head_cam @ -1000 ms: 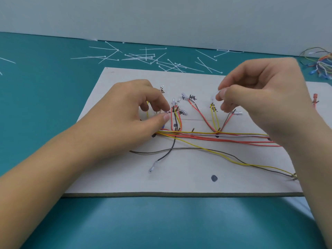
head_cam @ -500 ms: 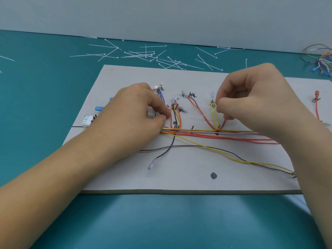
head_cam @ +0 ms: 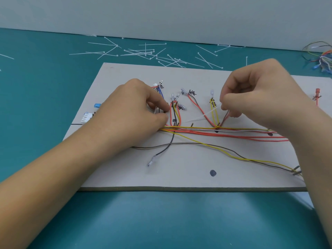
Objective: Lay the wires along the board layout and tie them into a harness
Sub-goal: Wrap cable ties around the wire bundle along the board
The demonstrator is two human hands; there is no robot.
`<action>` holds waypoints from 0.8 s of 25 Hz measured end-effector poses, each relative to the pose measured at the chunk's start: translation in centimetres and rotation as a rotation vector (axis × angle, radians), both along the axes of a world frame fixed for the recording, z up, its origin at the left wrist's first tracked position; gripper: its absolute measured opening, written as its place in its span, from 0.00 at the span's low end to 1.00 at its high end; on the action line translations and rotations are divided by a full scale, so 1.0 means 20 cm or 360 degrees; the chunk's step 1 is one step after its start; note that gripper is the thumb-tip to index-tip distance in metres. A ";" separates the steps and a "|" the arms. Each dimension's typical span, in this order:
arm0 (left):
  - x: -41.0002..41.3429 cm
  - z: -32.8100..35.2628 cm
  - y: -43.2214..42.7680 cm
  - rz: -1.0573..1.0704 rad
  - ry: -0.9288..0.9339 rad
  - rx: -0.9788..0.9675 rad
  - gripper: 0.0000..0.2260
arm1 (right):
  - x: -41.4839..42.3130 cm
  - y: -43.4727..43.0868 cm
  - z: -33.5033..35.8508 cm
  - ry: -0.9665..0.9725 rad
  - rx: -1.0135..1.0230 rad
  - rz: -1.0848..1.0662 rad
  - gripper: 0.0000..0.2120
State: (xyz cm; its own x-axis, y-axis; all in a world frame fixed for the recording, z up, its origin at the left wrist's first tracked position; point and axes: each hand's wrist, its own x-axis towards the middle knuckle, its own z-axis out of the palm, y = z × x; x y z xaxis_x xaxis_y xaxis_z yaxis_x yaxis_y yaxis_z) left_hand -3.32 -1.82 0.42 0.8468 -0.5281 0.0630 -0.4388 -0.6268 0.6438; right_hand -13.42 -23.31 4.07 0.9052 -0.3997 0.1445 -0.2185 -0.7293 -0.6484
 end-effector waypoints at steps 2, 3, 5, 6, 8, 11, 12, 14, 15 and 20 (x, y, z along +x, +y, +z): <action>0.01 0.01 0.00 -0.0016 0.0027 -0.0024 0.02 | 0.01 0.03 -0.02 0.0018 -0.0018 0.0008 0.07; 0.01 0.01 0.00 -0.0022 0.0040 -0.0043 0.02 | 0.01 0.04 -0.02 0.0024 -0.0022 0.0011 0.07; 0.01 0.02 0.00 -0.0032 0.0053 -0.0046 0.03 | 0.01 0.05 -0.02 0.0015 -0.0031 -0.0013 0.06; 0.01 0.03 0.00 -0.0043 0.0045 -0.0021 0.03 | 0.00 0.03 -0.01 0.0003 -0.0026 -0.0039 0.06; 0.01 0.03 -0.01 -0.0059 -0.0006 0.0057 0.03 | 0.00 0.02 0.01 -0.0016 -0.0004 -0.0082 0.06; 0.01 0.03 -0.01 -0.0042 -0.0068 0.0122 0.03 | 0.00 0.04 0.00 0.0013 0.0016 -0.0035 0.06; 0.01 0.02 -0.02 -0.0040 -0.0069 0.0120 0.03 | 0.00 0.06 0.00 0.0039 0.0024 0.0000 0.06; 0.01 0.03 -0.01 -0.0046 -0.0050 0.0099 0.03 | 0.00 0.09 -0.02 0.0100 0.0029 0.0037 0.06; 0.01 0.03 -0.01 -0.0050 -0.0032 0.0086 0.03 | 0.00 0.09 -0.02 0.0122 0.0024 0.0037 0.06; 0.02 0.05 -0.02 -0.0092 0.0002 0.0095 0.03 | -0.01 0.12 -0.03 0.0165 0.0033 0.0073 0.04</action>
